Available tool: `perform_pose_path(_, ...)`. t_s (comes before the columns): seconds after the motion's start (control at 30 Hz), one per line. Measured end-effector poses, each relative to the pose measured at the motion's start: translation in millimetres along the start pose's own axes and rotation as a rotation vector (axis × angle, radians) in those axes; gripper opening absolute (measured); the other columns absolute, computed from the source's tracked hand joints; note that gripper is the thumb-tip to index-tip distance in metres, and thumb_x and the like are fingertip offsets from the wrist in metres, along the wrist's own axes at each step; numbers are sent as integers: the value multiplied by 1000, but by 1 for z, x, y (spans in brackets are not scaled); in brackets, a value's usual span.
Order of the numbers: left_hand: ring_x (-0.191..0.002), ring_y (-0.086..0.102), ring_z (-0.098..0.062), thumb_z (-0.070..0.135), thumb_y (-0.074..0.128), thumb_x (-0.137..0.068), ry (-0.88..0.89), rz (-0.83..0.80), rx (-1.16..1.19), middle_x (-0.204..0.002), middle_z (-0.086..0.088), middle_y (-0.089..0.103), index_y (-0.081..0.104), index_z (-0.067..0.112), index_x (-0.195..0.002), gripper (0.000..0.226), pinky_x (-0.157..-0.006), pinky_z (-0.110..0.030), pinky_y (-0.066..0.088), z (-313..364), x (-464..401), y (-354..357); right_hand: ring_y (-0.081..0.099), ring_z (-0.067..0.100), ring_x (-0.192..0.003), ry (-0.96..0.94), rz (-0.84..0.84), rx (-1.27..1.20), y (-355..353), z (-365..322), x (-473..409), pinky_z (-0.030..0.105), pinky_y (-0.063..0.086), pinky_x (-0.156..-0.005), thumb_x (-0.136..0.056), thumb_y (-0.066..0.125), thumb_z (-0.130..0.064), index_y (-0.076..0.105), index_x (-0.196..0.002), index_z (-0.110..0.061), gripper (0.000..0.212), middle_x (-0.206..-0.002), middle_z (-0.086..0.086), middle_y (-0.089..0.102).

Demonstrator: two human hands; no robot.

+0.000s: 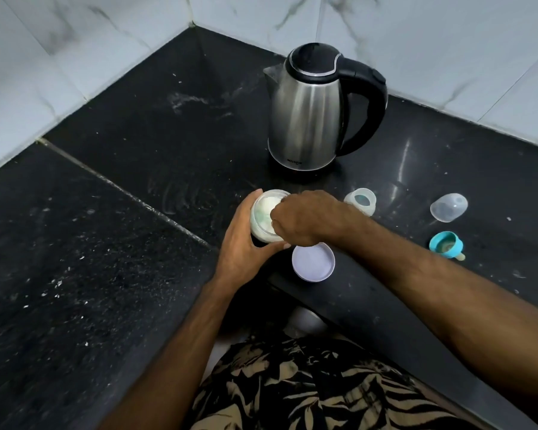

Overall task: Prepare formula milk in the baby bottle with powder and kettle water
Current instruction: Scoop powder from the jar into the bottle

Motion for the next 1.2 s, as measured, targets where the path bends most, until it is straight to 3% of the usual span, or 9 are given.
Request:
perform_pose_path(0.17, -134, 48, 1, 17, 94, -65, 9, -8, 5, -147, 12, 51, 38, 24, -150, 102, -109, -19, 40, 0, 2, 2, 61, 30, -99, 37, -86, -22, 2, 0, 2, 35, 39, -74, -100, 38, -25, 61, -114, -8, 32, -119, 9, 64)
perform_pose_path(0.27, -134, 47, 3, 17, 94, -65, 6, -10, 7, -147, 14, 50, 37, 24, -151, 103, -106, -14, 39, 0, 2, 3, 50, 26, -82, 51, -66, -82, -1, 0, 4, 34, 37, -72, -99, 40, -24, 58, -89, -10, 25, -105, 9, 63)
perform_pose_path(0.43, -133, 48, 2, 18, 94, -65, 6, 2, -8, -145, 15, 52, 36, 27, -150, 103, -109, -22, 41, -3, 2, 0, 47, 22, -78, 21, 62, -128, -8, -3, 9, 32, 35, -68, -97, 45, -21, 63, -110, -6, 26, -113, 11, 65)
perform_pose_path(0.6, -134, 45, 5, 20, 94, -65, 25, 30, -26, -147, 14, 50, 37, 23, -150, 103, -104, -10, 37, -6, 4, 0, 60, 27, -95, -10, 239, -39, -23, -6, 19, 32, 34, -68, -96, 53, -13, 59, -122, -13, 27, -122, 5, 58)
perform_pose_path(0.67, -134, 46, 3, 24, 94, -64, 25, 43, -30, -147, 13, 50, 38, 28, -149, 102, -105, -12, 38, -7, 5, 0, 61, 28, -102, -3, 293, -64, -28, -6, 22, 32, 34, -69, -96, 55, -13, 55, -128, -14, 32, -123, 6, 57)
perform_pose_path(0.73, -133, 47, 2, 25, 95, -63, 23, 59, -27, -145, 14, 51, 38, 37, -145, 101, -105, -14, 40, -8, 5, 0, 57, 27, -92, 15, 338, -115, -30, -6, 24, 33, 33, -67, -96, 54, -15, 51, -128, -13, 32, -118, 7, 58)
perform_pose_path(0.8, -133, 49, -3, 24, 95, -63, 22, 68, -23, -145, 12, 52, 39, 37, -146, 101, -108, -25, 43, -9, 6, 0, 51, 25, -85, 27, 360, -143, -28, -8, 23, 33, 31, -65, -96, 53, -16, 51, -123, -11, 27, -113, 8, 59)
perform_pose_path(0.9, -135, 50, -11, 23, 95, -64, 19, 69, -22, -146, 9, 52, 38, 28, -149, 103, -109, -44, 46, -12, 6, 1, 59, 26, -97, 31, 364, -130, -22, -10, 20, 31, 30, -64, -96, 54, -18, 57, -120, -10, 25, -113, 7, 60)
perform_pose_path(1.2, -137, 47, -7, 27, 94, -65, 16, 73, -41, -149, 10, 49, 35, 24, -151, 104, -111, -43, 43, -9, 9, 0, 53, 19, -106, 15, 391, -56, -8, -12, 14, 32, 33, -64, -93, 61, -18, 64, -112, -17, 20, -107, -1, 64)
Point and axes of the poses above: each hand's wrist, its own x-axis away from the middle knuckle, its own y-axis out of the palm, z = x × y, the point moved 5 cm from there along -x, towards the middle knuckle
